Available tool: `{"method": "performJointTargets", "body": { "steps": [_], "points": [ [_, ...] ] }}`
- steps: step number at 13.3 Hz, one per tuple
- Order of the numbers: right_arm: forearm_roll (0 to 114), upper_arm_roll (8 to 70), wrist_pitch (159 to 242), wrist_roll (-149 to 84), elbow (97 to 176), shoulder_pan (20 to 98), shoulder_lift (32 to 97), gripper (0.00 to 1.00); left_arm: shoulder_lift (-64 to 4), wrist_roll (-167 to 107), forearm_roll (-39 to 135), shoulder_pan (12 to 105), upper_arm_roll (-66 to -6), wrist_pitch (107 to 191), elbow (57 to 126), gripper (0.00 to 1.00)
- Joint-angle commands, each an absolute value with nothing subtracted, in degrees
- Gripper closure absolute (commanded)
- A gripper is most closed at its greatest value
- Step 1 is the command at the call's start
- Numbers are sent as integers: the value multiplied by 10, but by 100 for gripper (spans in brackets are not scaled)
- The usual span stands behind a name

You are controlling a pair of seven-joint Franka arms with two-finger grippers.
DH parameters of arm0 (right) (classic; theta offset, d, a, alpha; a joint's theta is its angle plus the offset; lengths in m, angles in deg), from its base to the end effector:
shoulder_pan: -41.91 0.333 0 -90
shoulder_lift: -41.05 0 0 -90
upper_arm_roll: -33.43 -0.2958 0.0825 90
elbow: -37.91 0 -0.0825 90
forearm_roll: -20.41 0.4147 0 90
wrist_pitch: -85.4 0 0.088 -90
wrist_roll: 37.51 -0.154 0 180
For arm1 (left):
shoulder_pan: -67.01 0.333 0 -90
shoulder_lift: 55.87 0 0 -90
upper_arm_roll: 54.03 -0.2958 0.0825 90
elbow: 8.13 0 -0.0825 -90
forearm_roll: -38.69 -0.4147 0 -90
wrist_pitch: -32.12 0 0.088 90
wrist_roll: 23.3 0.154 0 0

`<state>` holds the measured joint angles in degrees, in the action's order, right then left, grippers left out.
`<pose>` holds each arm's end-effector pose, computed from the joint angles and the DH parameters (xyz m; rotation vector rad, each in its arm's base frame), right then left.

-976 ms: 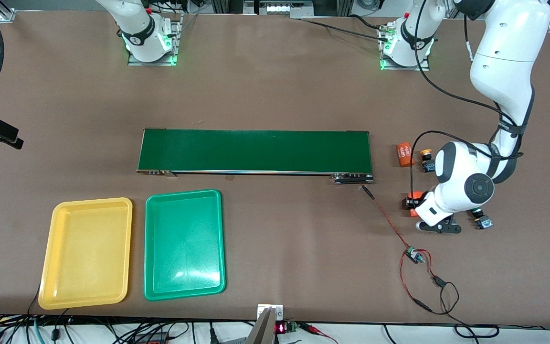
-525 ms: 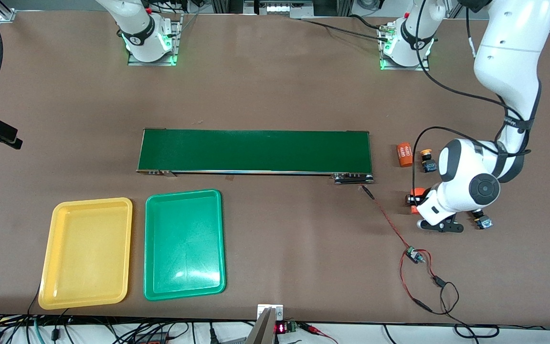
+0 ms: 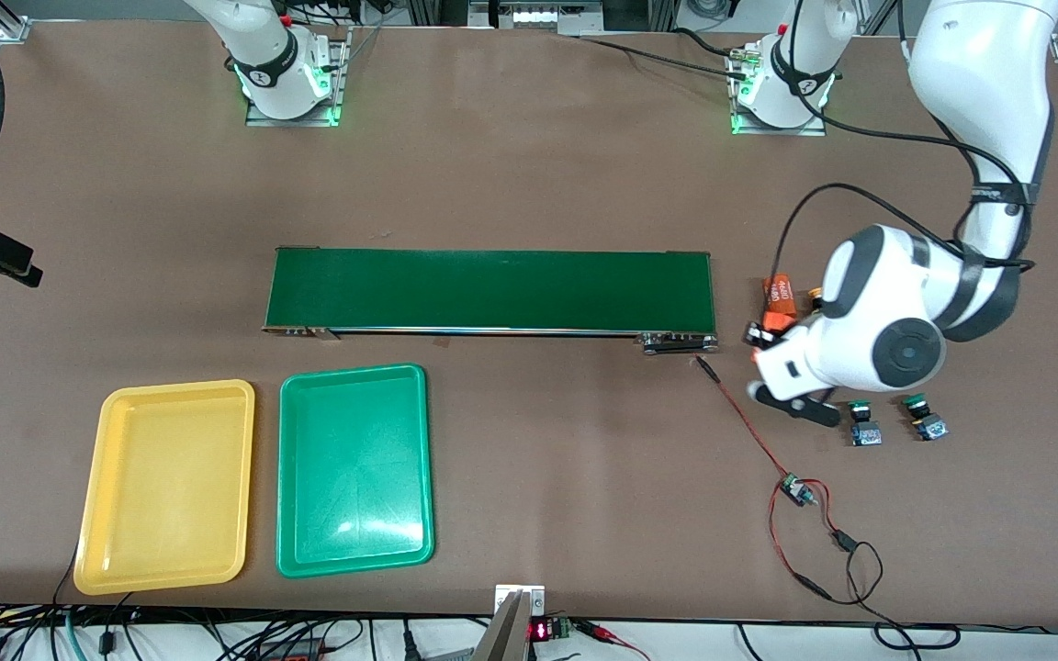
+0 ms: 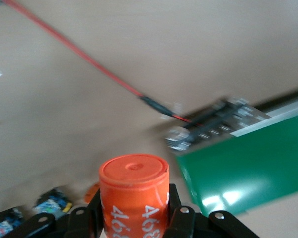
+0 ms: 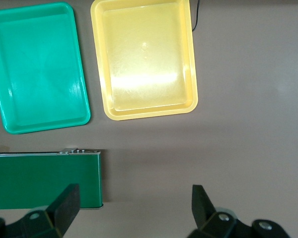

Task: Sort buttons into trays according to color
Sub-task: 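Carry the capacitor onto the green belt and open the left gripper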

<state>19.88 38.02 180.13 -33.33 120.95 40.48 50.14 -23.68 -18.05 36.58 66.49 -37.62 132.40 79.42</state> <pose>0.6371 -0.0654 0.5296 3.1146 -0.0471 0.0682 0.6386 -0.1742 0.2434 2.9576 -0.5717 -0.4982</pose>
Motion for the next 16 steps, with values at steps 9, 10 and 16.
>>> {"method": "performJointTargets", "body": {
  "steps": [9, 10, 16],
  "points": [
    [207, 382, 1808, -332, 1217, 400, 496, 0, -243, 311, 357, 674, -268, 1442, 921, 72],
    [207, 381, 1809, -332, 1217, 400, 495, 0, -246, 328, 357, 675, -257, 1449, 942, 73],
    [207, 382, 1815, -333, 1218, 400, 497, 0, -266, 384, 358, 682, -246, 1466, 976, 0]
  ]
}}
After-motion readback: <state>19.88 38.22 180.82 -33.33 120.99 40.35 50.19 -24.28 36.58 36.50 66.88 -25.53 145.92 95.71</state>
